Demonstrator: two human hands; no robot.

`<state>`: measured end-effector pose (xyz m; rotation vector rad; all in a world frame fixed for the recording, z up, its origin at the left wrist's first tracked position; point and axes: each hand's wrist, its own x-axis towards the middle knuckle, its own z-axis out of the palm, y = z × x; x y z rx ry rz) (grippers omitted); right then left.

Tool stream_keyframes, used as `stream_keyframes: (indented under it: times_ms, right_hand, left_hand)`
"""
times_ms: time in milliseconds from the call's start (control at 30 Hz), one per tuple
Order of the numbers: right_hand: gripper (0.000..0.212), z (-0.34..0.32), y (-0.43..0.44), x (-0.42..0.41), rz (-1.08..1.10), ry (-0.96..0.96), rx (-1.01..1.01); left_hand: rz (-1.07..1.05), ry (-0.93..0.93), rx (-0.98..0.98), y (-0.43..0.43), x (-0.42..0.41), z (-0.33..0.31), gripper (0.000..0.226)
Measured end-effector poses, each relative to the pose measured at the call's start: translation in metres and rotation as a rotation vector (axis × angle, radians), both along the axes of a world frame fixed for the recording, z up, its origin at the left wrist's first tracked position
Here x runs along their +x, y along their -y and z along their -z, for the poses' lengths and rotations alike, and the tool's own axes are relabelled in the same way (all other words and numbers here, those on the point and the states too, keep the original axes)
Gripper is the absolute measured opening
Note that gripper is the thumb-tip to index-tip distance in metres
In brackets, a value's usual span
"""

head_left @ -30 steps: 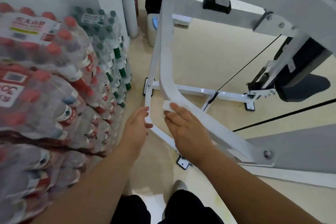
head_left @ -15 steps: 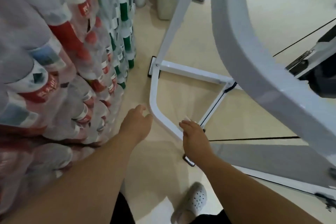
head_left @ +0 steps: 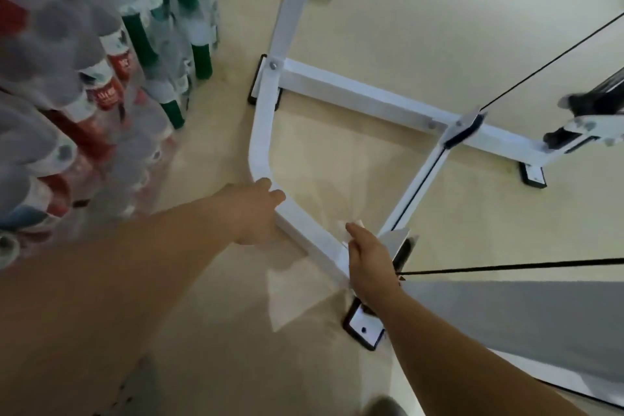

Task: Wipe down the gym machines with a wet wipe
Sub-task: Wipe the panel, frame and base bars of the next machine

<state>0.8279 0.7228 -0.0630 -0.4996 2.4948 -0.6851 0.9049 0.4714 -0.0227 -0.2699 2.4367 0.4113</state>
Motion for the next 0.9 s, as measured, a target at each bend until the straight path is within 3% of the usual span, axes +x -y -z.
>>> stream_keyframes:
  times_ms: [167, 367, 567, 733, 900]
  right_hand:
    - [0.051, 0.068, -0.004, -0.007, -0.013, -0.053, 0.009]
    - [0.087, 0.123, -0.011, 0.023, -0.296, -0.146, 0.376]
    - [0.071, 0.122, 0.002, 0.017, -0.276, -0.312, 0.362]
    - [0.064, 0.136, 0.03, -0.005, -0.18, -0.175, 0.456]
    - [0.068, 0.154, 0.074, 0.004, -0.232, -0.309, 0.286]
  left_hand:
    - [0.179, -0.041, -0.117, 0.001, -0.028, 0.054, 0.057]
    - [0.275, 0.026, -0.135, -0.012, -0.034, 0.108, 0.074]
    - [0.281, -0.049, -0.159, 0.001, -0.037, 0.122, 0.082]
    - [0.286, -0.11, -0.148, 0.008, -0.024, 0.137, 0.087]
    - [0.287, -0.214, -0.218, 0.026, -0.012, 0.146, 0.087]
